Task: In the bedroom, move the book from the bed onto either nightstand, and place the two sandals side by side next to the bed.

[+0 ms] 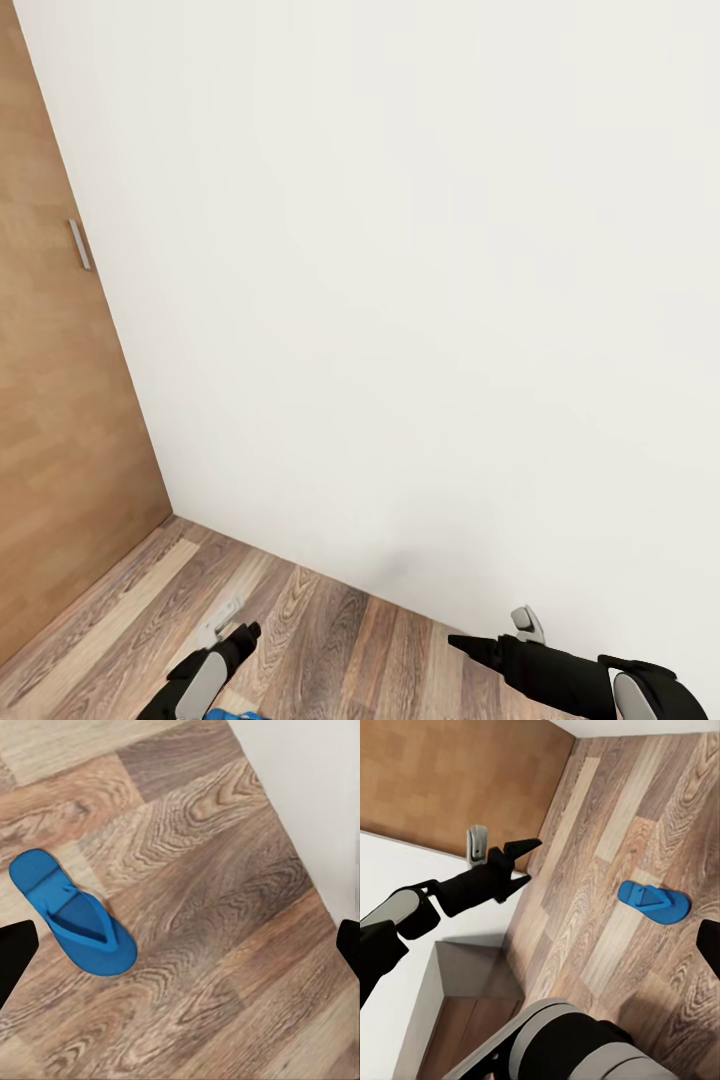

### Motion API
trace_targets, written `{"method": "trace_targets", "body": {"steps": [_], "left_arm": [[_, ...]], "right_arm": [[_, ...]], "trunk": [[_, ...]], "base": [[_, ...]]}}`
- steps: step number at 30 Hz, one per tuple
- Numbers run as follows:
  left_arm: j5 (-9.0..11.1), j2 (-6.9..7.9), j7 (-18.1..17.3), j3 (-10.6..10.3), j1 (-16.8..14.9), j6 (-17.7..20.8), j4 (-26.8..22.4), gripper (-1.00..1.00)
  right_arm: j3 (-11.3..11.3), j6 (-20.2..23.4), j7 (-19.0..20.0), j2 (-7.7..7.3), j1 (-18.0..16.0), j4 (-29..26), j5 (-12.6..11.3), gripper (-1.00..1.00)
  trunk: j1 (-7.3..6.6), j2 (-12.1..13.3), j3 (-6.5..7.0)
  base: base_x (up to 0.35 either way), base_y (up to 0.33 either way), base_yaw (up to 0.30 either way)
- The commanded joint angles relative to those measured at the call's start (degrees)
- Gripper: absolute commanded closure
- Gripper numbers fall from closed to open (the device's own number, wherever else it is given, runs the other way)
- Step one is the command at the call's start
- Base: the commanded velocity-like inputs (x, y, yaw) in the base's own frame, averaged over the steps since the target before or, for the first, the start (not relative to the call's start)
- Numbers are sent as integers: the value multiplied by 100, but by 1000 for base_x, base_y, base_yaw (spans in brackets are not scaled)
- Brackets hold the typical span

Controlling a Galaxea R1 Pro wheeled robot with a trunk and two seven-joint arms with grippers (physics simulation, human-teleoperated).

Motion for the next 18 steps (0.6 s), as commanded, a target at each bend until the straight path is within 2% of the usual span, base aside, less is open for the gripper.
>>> {"method": "trace_targets", "body": {"steps": [1,7,14,15,18], "left_arm": [[128,-5,24,30,-1,31,-32,-100],[518,2,62,57,-1,42,-450,-100],[763,10,194,69,-1,53,-865,-100],[958,10,325,81,-1,47,-944,-100],[1226,15,459,96,-1,38,-987,-100]], "right_arm": [[-6,25,22,0,-4,-1,5,-100],[-11,25,22,-1,-4,-1,-5,-100],[-16,25,22,2,-4,-1,-14,-100],[-17,25,22,3,-4,-1,-15,-100],[-17,25,22,2,-4,-1,-16,-100]], "trunk": [[22,-44,-24],[153,-285,-132],[307,-566,-258],[329,-606,-276],[395,-726,-330]], "base": [[0,0,0],[0,0,0],[0,0,0],[0,0,0],[0,0,0]]}}
